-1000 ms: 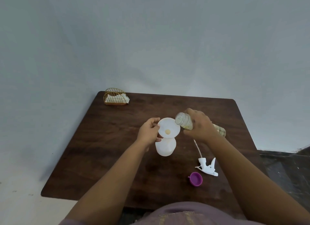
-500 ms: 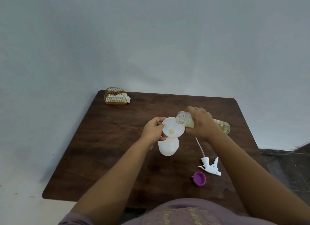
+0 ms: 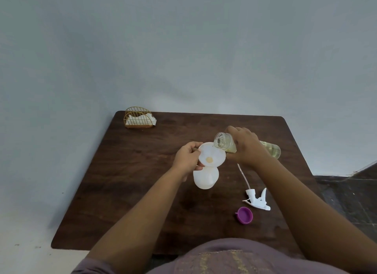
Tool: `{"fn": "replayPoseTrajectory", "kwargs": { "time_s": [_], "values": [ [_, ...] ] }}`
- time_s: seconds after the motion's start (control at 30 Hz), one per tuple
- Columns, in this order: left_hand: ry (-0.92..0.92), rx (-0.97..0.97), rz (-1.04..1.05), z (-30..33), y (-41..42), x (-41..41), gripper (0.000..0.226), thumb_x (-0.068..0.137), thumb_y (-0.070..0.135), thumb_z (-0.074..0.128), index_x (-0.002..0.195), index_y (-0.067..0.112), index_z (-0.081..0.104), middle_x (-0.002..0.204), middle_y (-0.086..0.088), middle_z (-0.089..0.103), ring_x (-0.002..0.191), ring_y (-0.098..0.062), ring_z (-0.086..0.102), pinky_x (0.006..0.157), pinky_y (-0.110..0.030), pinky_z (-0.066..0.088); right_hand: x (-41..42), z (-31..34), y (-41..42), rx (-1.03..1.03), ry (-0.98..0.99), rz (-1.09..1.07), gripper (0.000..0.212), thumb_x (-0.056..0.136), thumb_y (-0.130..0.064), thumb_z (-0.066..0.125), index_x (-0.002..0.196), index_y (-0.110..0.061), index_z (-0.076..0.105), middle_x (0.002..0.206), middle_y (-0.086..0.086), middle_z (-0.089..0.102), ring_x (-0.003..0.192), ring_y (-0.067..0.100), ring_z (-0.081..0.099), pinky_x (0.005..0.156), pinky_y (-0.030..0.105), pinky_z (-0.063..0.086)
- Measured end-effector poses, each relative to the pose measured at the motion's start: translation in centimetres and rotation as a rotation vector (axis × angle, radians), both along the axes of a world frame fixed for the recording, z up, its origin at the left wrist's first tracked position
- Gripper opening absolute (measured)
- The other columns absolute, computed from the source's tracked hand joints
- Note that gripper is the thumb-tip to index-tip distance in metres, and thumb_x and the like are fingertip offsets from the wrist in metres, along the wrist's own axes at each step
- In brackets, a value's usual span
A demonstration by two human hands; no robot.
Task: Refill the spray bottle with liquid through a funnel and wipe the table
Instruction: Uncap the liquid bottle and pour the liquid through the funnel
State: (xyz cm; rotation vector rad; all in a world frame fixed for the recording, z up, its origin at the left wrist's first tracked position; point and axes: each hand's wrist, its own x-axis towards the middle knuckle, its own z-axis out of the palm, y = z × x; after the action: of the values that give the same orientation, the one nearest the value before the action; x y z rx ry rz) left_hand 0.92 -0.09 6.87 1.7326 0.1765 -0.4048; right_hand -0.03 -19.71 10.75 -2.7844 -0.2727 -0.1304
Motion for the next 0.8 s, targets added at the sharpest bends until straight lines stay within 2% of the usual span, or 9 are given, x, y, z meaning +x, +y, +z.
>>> {"fn": "replayPoseTrajectory", "kwargs": {
  "time_s": [0.1, 0.17, 0.23, 0.57, 0.8],
  "values": [
    [0.002, 0.000, -0.003, -0.06, 0.06, 0.06, 0.029, 0.099, 0.010, 0.049, 0.123, 0.018, 0.061, 0.104, 0.003, 0.064, 0.083, -0.019, 0.067, 0.066, -0.030, 0.061, 0.03, 0.05, 0.07, -0.002, -0.004, 0.000, 0.045, 0.068, -0.046, 0.074, 0.094, -0.018, 0.051, 0.085, -0.002, 0.056, 0.082, 0.020, 0.052, 0.074, 0.037, 0.043],
    [-0.002, 0.013, -0.011, -0.12, 0.11, 0.11, 0.029, 0.099, 0.010, 0.050, 0.125, 0.018, 0.061, 0.111, 0.000, 0.065, 0.087, -0.021, 0.069, 0.067, -0.032, 0.061, 0.07, -0.01, 0.16, -0.007, -0.011, 0.001, 0.044, 0.067, -0.044, 0.075, 0.095, -0.019, 0.050, 0.086, -0.003, 0.057, 0.083, 0.020, 0.052, 0.075, 0.037, 0.044],
    [-0.001, 0.012, -0.016, -0.14, 0.11, 0.13, 0.030, 0.099, 0.010, 0.050, 0.126, 0.018, 0.061, 0.116, -0.002, 0.064, 0.089, -0.023, 0.069, 0.066, -0.031, 0.061, 0.08, -0.09, 0.24, -0.022, -0.012, -0.003, 0.045, 0.067, -0.041, 0.076, 0.097, -0.021, 0.050, 0.087, -0.004, 0.057, 0.084, 0.020, 0.052, 0.076, 0.038, 0.045],
    [-0.006, 0.002, -0.033, -0.02, 0.26, 0.27, 0.030, 0.100, 0.011, 0.049, 0.126, 0.019, 0.060, 0.114, -0.001, 0.064, 0.087, -0.020, 0.068, 0.061, -0.026, 0.059, -0.06, -0.04, 0.47, -0.053, -0.017, -0.024, 0.046, 0.065, -0.035, 0.077, 0.098, -0.020, 0.049, 0.085, -0.004, 0.055, 0.083, 0.020, 0.051, 0.074, 0.037, 0.044],
    [-0.008, 0.021, -0.040, -0.20, 0.19, 0.51, 0.030, 0.100, 0.010, 0.048, 0.125, 0.019, 0.061, 0.100, 0.007, 0.063, 0.076, -0.012, 0.066, 0.061, -0.026, 0.060, -0.21, 0.05, 0.48, -0.078, -0.020, -0.029, 0.045, 0.064, -0.035, 0.077, 0.093, -0.021, 0.046, 0.083, -0.005, 0.052, 0.080, 0.020, 0.049, 0.070, 0.033, 0.039]
  ]
}}
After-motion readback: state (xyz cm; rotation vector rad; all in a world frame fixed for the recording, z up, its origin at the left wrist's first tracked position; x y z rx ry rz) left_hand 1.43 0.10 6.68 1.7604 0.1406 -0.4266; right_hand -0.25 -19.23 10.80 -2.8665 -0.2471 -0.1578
